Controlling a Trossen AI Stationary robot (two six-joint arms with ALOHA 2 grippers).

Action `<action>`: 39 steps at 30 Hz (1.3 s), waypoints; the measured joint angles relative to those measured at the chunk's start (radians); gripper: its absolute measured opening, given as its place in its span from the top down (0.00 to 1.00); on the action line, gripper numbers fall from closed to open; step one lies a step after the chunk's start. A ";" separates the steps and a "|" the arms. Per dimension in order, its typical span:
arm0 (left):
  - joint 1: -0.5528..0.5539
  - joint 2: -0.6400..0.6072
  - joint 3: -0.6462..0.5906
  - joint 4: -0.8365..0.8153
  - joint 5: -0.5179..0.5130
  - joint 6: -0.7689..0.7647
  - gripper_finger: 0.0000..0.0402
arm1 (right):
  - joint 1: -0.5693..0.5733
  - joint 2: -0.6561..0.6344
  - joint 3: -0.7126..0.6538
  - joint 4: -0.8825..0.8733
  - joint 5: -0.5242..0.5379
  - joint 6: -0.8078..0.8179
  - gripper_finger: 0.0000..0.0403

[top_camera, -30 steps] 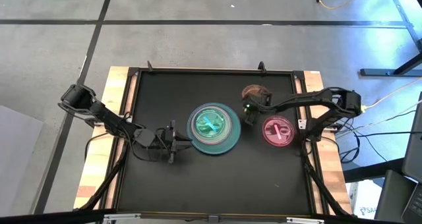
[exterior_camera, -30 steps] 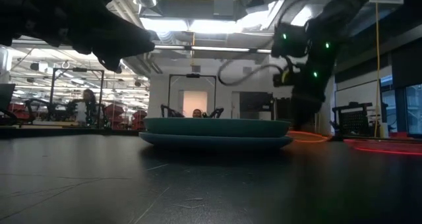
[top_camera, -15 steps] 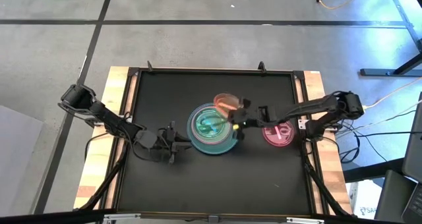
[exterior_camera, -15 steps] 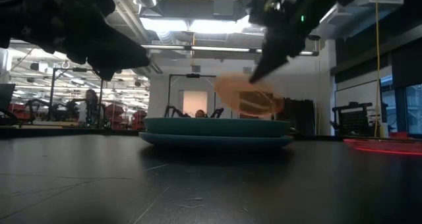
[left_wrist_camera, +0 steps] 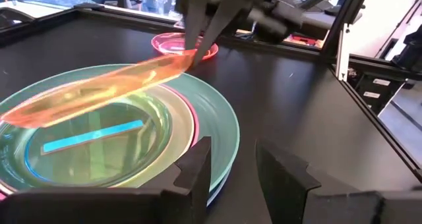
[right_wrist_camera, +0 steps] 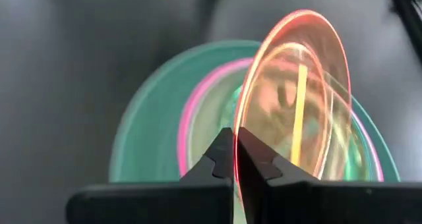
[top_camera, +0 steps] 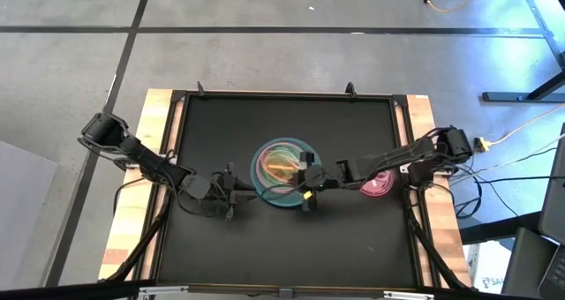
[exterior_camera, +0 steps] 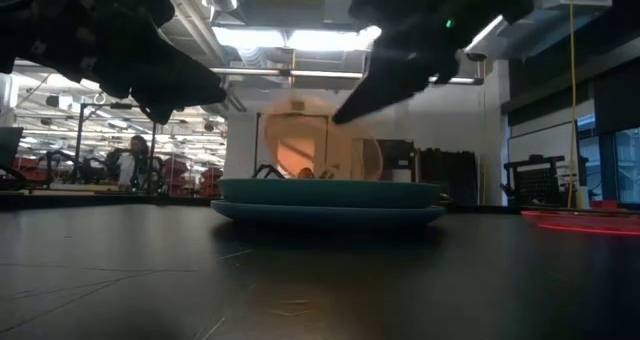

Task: Stack plastic plates
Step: Stack the transparent orange plate on top of the transparent blue plate, then stack the transparent red plate on top of the transparent orange plate

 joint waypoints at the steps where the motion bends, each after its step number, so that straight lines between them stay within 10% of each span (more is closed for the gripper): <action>1: 0.000 0.000 0.000 0.000 0.000 0.000 0.72 | -0.004 0.013 0.000 0.000 0.025 0.016 0.99; 9: -0.009 0.000 0.000 -0.006 0.000 0.000 0.72 | -0.035 0.030 0.000 -0.008 0.064 0.079 0.83; 19: -0.014 0.000 0.000 0.003 -0.002 -0.001 0.72 | 0.050 -0.109 0.147 -0.504 -0.058 0.228 0.56; 39: 0.004 0.000 0.000 0.003 0.021 -0.018 0.72 | 0.317 -0.286 -0.323 -0.858 -0.097 0.890 0.63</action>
